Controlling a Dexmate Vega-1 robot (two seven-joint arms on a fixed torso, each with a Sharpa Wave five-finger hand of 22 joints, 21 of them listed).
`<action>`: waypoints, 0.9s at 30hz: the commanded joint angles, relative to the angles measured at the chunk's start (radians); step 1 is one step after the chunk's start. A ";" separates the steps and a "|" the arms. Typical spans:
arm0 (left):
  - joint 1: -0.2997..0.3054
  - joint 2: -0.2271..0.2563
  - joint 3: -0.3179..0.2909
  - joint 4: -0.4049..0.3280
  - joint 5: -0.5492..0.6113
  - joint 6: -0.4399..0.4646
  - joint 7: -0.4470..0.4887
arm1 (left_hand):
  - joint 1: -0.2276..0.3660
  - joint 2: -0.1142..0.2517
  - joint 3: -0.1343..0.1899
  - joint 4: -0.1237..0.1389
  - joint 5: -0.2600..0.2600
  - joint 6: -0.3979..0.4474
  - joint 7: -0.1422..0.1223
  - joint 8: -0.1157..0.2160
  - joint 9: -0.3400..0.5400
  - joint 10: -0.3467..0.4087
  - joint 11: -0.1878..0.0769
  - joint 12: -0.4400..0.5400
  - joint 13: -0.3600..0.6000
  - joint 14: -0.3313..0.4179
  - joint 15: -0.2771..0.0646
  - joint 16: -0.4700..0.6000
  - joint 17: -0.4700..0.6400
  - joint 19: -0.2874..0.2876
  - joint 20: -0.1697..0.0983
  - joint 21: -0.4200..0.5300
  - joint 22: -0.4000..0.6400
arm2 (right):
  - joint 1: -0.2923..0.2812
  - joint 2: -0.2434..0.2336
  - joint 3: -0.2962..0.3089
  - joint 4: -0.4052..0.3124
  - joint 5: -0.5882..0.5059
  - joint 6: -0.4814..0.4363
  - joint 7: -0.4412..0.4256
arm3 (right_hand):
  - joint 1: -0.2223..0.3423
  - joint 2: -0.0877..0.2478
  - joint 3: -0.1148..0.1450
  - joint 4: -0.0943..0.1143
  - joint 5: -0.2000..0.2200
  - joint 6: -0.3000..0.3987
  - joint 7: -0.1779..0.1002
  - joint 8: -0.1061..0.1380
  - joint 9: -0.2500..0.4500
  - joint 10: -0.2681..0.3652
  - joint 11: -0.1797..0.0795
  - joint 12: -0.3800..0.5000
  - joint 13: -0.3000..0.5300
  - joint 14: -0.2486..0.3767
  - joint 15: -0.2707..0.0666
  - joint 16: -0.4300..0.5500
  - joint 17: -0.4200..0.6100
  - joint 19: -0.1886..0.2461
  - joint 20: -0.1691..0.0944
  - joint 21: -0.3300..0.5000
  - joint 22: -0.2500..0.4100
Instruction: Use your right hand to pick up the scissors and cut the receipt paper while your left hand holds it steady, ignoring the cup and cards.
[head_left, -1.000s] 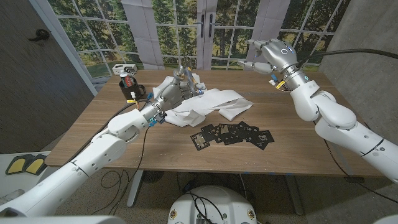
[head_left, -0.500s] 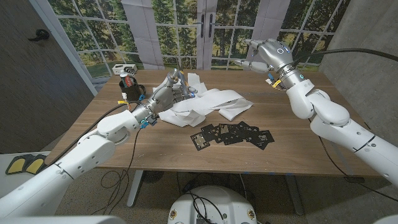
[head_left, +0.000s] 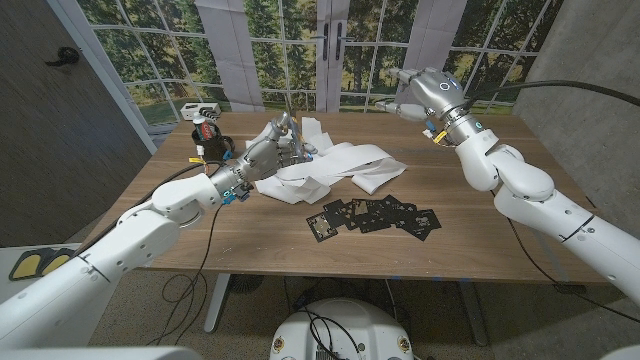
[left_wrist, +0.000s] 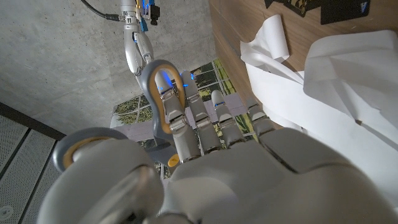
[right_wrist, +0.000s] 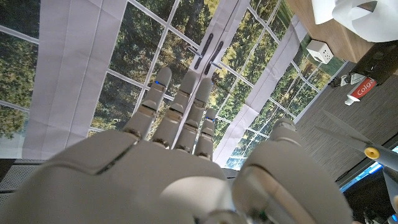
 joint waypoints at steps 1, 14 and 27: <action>-0.038 0.012 0.031 -0.001 -0.015 0.057 -0.041 | 0.003 0.006 0.002 0.001 0.010 -0.060 0.058 -0.001 0.003 0.002 -0.006 -0.003 0.001 0.004 -0.002 -0.001 0.002 0.002 0.008 0.000 0.001 | 0.017 0.003 -0.034 0.032 -0.030 -0.003 -0.010 | 0.018 0.004 0.004 -0.013 0.004 -0.012 -0.001 0.007 0.000 -0.038 -0.003 -0.037 -0.017 -0.018 -0.113 0.003 -0.021 -0.010 0.000 -0.011 0.002; -0.017 0.049 0.007 -0.021 -0.026 0.079 -0.025 | 0.009 0.008 0.003 0.000 0.015 -0.062 0.058 0.000 0.003 0.003 -0.006 -0.001 0.000 0.003 -0.002 -0.004 0.002 0.002 0.008 -0.001 0.001 | 0.057 0.021 -0.076 0.073 -0.070 0.015 -0.032 | 0.081 -0.013 0.017 -0.057 0.006 -0.058 -0.005 0.008 -0.003 -0.145 -0.032 -0.171 -0.084 -0.140 -0.108 0.002 -0.084 -0.054 0.013 -0.053 0.001; 0.007 0.082 -0.020 -0.051 -0.051 0.103 -0.021 | 0.011 0.009 0.003 0.001 0.019 -0.063 0.059 0.000 0.002 0.002 -0.006 0.001 0.000 0.002 -0.001 -0.007 0.001 0.001 0.008 -0.002 0.000 | 0.075 0.047 -0.109 0.111 -0.058 0.043 -0.045 | 0.238 -0.027 0.049 -0.092 0.026 -0.024 -0.042 0.032 -0.009 -0.117 -0.108 -0.257 -0.149 -0.230 -0.123 0.011 -0.156 -0.070 -0.010 -0.089 -0.001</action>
